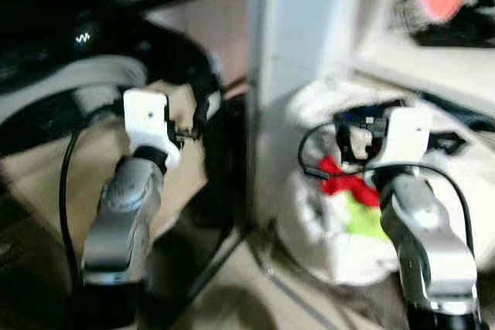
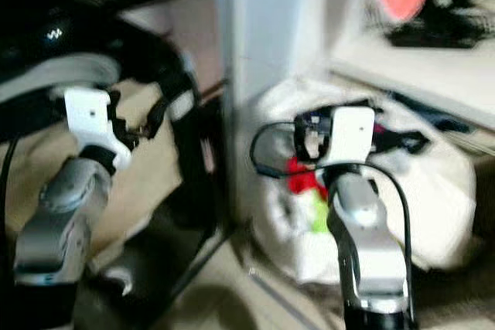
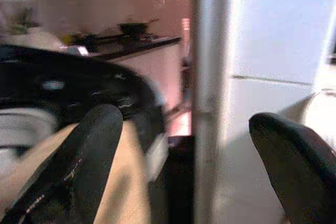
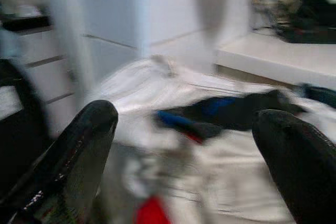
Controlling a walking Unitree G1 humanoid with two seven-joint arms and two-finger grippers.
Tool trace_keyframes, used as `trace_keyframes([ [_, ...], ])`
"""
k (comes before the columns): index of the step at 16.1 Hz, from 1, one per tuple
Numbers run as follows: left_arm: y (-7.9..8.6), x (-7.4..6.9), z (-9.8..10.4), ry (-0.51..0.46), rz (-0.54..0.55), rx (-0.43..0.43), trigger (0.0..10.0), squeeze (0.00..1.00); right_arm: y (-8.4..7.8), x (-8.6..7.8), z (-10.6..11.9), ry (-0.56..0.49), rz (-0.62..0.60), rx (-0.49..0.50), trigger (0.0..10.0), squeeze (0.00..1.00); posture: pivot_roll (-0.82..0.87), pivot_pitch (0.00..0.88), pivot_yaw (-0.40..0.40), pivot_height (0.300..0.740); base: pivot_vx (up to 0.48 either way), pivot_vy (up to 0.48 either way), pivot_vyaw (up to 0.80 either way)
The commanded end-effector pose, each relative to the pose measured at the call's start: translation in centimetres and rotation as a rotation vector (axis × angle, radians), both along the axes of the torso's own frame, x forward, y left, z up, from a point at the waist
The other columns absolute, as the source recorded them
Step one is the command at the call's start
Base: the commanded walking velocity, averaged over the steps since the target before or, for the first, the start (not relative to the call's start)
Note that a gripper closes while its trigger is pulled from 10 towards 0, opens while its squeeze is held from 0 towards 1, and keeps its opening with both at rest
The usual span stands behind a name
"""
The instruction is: Clothes washing
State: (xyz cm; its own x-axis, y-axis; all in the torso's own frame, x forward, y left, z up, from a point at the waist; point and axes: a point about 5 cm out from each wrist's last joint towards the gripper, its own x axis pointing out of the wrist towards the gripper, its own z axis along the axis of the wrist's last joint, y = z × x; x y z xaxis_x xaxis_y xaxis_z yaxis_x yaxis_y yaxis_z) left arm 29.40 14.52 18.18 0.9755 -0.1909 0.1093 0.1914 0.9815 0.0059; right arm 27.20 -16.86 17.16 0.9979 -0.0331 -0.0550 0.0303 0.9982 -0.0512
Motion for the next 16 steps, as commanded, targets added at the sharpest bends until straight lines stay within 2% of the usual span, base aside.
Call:
trace_keyframes([
  [1,-1.0,0.2,0.2,0.003,-0.036,-0.01,10.0,0.0,-0.6,-0.1,0.5,-0.014,-0.021,-0.007,10.0,0.0,-0.07,0.0,0.016,0.74,0.304,0.0,0.0],
  [5,-1.5,0.3,0.1,0.008,-0.06,-0.011,10.0,0.0,-0.6,-0.4,0.1,0.015,-0.041,0.003,10.0,0.0,-0.07,0.0,0.034,0.74,0.303,0.0,0.0],
  [9,-1.5,0.3,0.0,0.009,-0.051,-0.017,10.0,0.0,-1.2,-0.7,0.1,-0.001,-0.064,-0.008,10.0,0.0,-0.07,0.0,0.029,0.74,0.29,0.0,0.0],
  [12,-1.5,0.2,0.1,-0.005,-0.047,-0.036,10.0,0.0,-1.4,-0.8,0.5,-0.019,-0.069,-0.029,10.0,0.0,-0.07,0.0,0.027,0.74,0.0,0.0,0.0],
  [16,-1.6,0.2,-0.3,0.017,-0.041,0.0,10.0,0.0,-1.8,-0.8,0.5,-0.01,-0.073,0.0,10.0,0.0,-0.07,0.0,0.018,0.74,0.0,0.0,0.0],
])
